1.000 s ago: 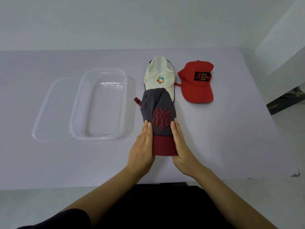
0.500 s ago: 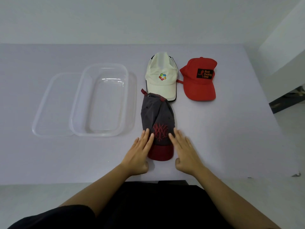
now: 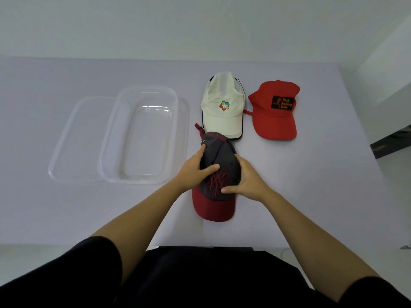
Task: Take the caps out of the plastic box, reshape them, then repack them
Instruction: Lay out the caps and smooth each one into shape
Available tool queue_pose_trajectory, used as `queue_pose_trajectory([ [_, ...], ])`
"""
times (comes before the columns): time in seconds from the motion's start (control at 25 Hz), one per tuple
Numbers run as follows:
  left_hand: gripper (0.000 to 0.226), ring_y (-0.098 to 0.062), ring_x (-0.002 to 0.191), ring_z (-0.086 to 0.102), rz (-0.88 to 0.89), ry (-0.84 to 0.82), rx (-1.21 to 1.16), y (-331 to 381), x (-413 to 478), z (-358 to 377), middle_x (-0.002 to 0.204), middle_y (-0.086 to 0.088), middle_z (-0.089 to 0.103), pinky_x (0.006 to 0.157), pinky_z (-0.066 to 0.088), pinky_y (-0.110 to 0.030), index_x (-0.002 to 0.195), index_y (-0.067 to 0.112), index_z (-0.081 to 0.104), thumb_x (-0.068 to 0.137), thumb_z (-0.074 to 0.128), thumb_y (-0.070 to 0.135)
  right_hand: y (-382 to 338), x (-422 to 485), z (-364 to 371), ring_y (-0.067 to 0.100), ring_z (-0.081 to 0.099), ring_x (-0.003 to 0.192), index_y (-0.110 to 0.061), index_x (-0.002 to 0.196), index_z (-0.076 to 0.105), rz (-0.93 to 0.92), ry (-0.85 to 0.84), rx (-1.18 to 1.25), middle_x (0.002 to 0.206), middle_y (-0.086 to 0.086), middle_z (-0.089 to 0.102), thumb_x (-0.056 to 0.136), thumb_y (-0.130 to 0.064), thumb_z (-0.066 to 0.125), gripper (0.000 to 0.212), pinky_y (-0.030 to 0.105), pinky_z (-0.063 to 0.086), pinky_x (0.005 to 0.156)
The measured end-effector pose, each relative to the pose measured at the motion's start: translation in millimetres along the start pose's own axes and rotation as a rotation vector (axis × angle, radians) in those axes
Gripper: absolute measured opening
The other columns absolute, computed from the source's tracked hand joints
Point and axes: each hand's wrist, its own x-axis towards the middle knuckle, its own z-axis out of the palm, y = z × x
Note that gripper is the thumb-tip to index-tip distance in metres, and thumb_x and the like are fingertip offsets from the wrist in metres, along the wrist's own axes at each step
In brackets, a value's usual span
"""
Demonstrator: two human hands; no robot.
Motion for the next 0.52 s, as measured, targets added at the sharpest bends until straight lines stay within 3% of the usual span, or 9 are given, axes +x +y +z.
queue_pose_trajectory([
  [0.16,0.038,-0.024,0.100,0.067,-0.052,-0.127,-0.207,6.3,3.6,-14.7,0.108,-0.007,0.069,0.089,0.055,-0.037,0.116,0.013,0.062,0.083,0.069,0.031,1.4,1.6,-1.7,0.020,0.053,0.118,-0.026,0.134,0.038,-0.081,0.119,-0.173,0.131,-0.004,0.054,0.038,-0.054,0.086,0.111,0.043,0.045,0.098],
  [0.28,0.023,-0.023,0.088,0.069,-0.092,-0.157,-0.243,15.9,5.8,-23.6,0.095,-0.008,0.071,0.078,0.057,-0.029,0.098,0.009,0.067,0.082,0.071,0.026,-0.1,2.3,-4.2,0.020,0.058,0.106,-0.023,0.122,0.051,-0.084,0.118,-0.186,0.118,-0.003,0.062,0.039,-0.057,0.084,0.096,0.042,0.049,0.092],
  [0.4,0.025,-0.022,0.096,0.068,-0.067,-0.245,-0.305,22.4,8.3,-32.6,0.104,-0.007,0.070,0.083,0.054,-0.029,0.109,0.013,0.063,0.085,0.067,0.021,-0.2,6.4,-8.8,0.016,0.051,0.099,-0.020,0.109,0.061,-0.106,0.108,-0.165,0.106,-0.003,0.054,0.043,-0.049,0.087,0.077,0.036,0.048,0.088],
  [0.52,0.023,-0.023,0.101,0.066,-0.039,-0.305,-0.307,23.0,10.1,-37.1,0.108,-0.005,0.068,0.085,0.053,-0.030,0.110,0.017,0.059,0.087,0.064,0.019,-4.4,13.7,-18.8,0.017,0.048,0.111,-0.013,0.116,0.057,-0.073,0.064,0.015,0.117,-0.001,0.048,0.053,-0.027,0.089,0.072,0.032,0.044,0.094],
])
